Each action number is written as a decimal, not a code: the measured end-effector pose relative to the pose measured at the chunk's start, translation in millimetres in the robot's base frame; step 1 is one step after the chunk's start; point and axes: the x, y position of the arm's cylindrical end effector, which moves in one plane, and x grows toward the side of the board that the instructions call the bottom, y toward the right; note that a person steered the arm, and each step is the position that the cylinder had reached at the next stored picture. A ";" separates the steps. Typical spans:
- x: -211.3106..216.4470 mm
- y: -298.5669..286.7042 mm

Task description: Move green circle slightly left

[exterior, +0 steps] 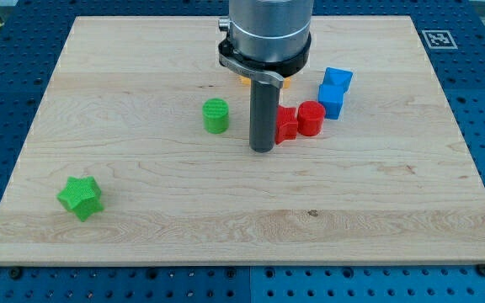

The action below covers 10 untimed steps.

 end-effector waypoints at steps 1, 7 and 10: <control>0.0 0.0; -60.7 -98.5; -60.7 -123.1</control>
